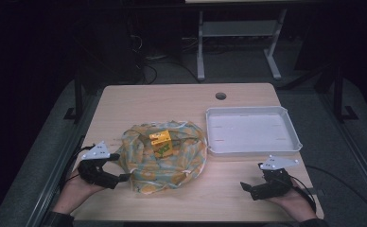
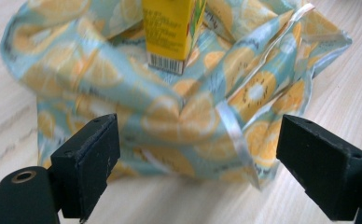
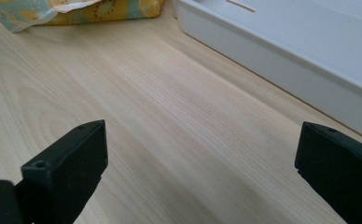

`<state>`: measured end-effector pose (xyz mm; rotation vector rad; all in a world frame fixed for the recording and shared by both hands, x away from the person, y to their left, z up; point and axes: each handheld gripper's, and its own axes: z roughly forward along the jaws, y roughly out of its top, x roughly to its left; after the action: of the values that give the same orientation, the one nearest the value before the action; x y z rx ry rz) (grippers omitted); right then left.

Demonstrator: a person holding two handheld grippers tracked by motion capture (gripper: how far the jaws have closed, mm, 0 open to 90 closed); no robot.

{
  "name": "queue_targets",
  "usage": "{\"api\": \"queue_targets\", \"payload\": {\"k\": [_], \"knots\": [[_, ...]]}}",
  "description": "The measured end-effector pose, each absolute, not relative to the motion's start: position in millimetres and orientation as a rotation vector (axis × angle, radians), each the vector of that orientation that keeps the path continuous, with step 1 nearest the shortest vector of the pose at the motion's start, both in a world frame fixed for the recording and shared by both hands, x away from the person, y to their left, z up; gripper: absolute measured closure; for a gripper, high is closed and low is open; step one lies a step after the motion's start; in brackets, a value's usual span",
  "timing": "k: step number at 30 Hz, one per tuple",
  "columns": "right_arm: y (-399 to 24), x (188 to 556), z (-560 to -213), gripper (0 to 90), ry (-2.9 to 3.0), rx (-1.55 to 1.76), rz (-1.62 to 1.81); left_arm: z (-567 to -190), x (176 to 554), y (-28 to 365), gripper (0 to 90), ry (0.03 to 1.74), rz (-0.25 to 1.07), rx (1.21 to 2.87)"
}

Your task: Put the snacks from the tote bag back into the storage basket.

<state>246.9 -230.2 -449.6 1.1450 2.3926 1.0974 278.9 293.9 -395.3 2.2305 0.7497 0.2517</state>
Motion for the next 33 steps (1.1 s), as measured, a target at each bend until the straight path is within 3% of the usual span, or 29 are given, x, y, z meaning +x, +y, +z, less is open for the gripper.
{"api": "queue_targets", "payload": {"k": [33], "knots": [[-226.2, 250.7, -451.1, 2.2, 2.441, 1.126, 1.088, -361.1, 333.8, 237.1, 12.9, 0.578, 0.301, 2.257]]}}
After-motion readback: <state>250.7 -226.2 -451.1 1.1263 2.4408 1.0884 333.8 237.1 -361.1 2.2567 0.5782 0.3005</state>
